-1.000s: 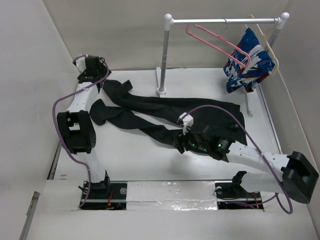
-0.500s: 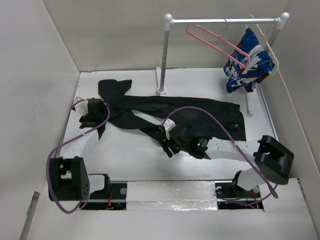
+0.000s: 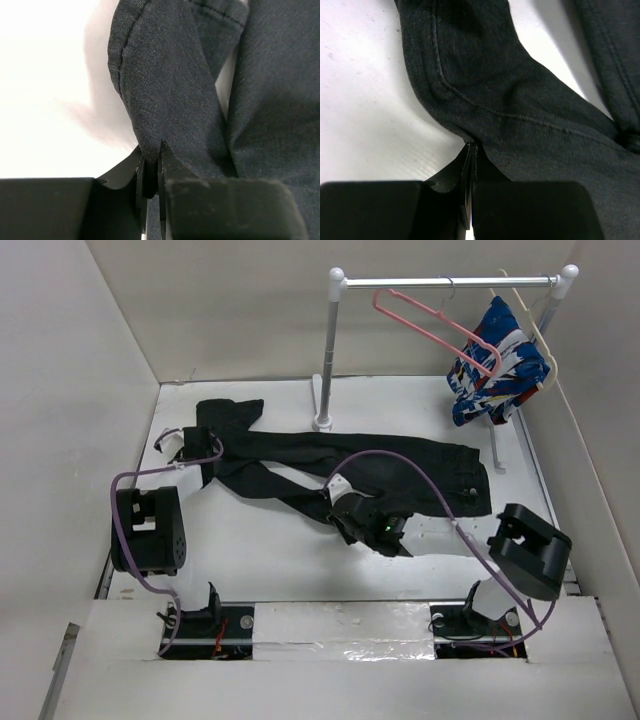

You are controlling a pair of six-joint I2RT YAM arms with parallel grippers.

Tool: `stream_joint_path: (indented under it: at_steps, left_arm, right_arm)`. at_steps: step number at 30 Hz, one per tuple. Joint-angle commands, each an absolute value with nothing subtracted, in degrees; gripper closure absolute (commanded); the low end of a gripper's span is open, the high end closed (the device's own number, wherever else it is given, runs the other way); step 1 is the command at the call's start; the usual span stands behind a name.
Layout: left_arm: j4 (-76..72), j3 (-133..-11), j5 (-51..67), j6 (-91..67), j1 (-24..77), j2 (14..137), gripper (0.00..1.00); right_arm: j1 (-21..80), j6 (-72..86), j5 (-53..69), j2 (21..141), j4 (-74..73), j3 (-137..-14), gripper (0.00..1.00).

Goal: Place the trousers on the hanger
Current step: Flatten out the trousers at the center of the board.

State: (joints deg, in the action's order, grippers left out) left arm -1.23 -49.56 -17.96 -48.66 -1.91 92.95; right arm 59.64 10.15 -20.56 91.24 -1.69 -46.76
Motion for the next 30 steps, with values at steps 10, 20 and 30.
stream_joint_path:
  at_steps: [10, 20, 30]
  left_arm:
    - [15.98, -60.01, -24.61, -35.52, -2.55, 58.91, 1.0]
    - [25.4, -58.72, -27.67, -30.23, -3.08, 50.72, 0.46]
    - [18.03, -57.57, -16.18, -30.05, -2.47, 55.27, 0.35]
  right_arm:
    - [60.56, 12.48, -14.26, 53.02, -9.24, -31.65, 1.0]
    - [60.03, 13.8, -6.67, 48.87, -13.45, -31.11, 0.47]
    - [48.97, 14.07, -11.27, 43.07, -11.79, -30.94, 0.75]
